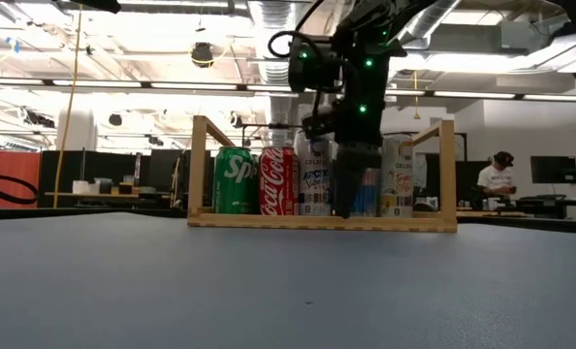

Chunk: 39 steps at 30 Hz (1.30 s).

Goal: Place canned beverage on shelf
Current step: Adjust the blue soda on the shelf

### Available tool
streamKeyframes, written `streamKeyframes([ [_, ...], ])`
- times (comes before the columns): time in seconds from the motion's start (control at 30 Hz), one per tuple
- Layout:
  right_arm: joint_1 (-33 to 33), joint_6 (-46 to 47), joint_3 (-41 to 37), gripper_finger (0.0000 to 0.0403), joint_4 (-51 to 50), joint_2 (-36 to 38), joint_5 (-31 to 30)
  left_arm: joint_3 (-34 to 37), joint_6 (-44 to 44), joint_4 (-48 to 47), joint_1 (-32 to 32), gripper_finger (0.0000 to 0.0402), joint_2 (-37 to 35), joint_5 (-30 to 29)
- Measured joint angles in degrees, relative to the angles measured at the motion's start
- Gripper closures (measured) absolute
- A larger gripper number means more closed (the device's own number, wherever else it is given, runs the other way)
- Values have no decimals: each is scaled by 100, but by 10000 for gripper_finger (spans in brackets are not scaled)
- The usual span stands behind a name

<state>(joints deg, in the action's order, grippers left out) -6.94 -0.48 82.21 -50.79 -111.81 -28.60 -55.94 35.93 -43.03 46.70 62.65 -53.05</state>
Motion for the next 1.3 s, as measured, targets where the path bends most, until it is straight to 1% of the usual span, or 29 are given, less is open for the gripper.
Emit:
streamKeyframes([
  [0.17,13,243,-4,129,-512,0,-54,0,8,-2,2,60,-2,21],
  [0.3,12,592,-4,129,-622,0,-122,0,8,-1,0,60,-2,21],
  [0.4,105,607,-4,129,-630,0,-141,0,14,-2,0,60,-2,21],
  [0.57,240,791,-4,129,-932,0,-168,0,13,-3,0,60,0,23],
  [0.67,302,780,-4,129,-795,0,-177,0,-3,-5,1,60,30,8],
  [0.87,398,209,-2,129,-354,0,-245,0,-32,-12,0,60,128,-21],
  [1.07,96,146,-2,129,-170,-2,-373,0,-25,-7,0,60,125,-35],
  [1.3,-68,194,-2,129,-143,-2,-201,0,41,2,1,60,125,-75],
])
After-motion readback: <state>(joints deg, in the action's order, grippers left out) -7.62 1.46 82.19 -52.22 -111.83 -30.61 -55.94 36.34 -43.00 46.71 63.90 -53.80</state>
